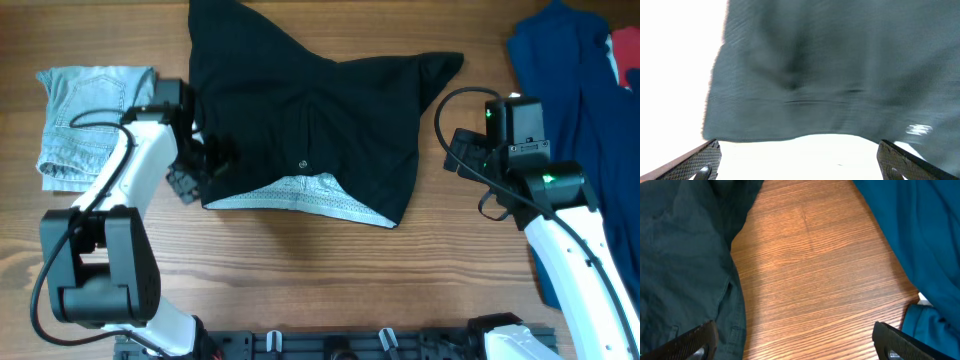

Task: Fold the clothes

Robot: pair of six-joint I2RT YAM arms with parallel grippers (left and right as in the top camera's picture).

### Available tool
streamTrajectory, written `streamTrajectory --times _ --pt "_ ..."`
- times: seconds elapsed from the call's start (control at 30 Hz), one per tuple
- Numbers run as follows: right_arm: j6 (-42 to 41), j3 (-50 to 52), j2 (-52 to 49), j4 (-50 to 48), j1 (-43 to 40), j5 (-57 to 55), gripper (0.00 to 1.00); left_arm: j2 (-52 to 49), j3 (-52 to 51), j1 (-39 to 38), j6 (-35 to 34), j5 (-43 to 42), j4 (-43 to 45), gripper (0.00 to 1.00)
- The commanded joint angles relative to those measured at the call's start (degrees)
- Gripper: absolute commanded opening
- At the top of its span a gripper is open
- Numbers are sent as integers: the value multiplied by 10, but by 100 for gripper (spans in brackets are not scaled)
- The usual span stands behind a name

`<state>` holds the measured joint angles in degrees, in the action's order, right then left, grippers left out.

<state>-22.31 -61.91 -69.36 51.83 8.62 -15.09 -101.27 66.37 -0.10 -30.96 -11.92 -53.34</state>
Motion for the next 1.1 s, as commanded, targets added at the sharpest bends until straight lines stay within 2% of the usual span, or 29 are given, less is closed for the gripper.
streamTrajectory --times 0.0,0.07,0.23,0.27,0.3,0.37,0.4,0.47,0.53,0.67,0.83,0.87,0.9,0.93,0.97,1.07 --pt "-6 -2 2 0 -2 -6 100 -7 -66 0 -48 60 20 100" --pt "-6 -2 2 -1 -2 -6 100 -7 -95 0 -69 59 45 100" --pt "-6 -2 2 -2 -2 -5 100 -7 -130 -4 -70 47 153 100" --pt "-6 -2 2 -1 -2 -5 100 -7 -132 -4 -70 47 174 95" --pt "-6 -2 2 -1 -2 -5 100 -7 -134 -4 -70 47 189 74" --pt "-6 -2 2 -1 -2 -5 100 -7 -134 -4 -70 36 216 10" --pt "-6 -2 2 -1 -2 -5 100 -7 -133 -4 -70 29 223 4" --pt "-6 -2 2 -2 -2 -5 100 -5 -130 -3 -56 26 243 4" --pt "-6 -2 2 -1 -2 -5 100 6 -96 5 -6 26 237 4" --pt "-6 -2 2 -2 -2 -3 100 36 58 23 64 45 181 4" --pt "-6 -2 1 2 -2 -3 100 37 183 63 61 140 182 4" --pt "-6 -2 1 3 -2 -3 100 37 193 85 42 151 189 7" --pt "-6 -2 1 3 -2 -3 100 37 193 98 29 149 188 26" --pt "-6 -2 1 3 -2 -3 100 37 193 112 16 132 177 73" --pt "-6 -2 -1 3 -2 -3 100 37 193 122 16 101 156 100" --pt "-6 -2 -11 0 -2 4 100 37 193 125 16 30 57 100"
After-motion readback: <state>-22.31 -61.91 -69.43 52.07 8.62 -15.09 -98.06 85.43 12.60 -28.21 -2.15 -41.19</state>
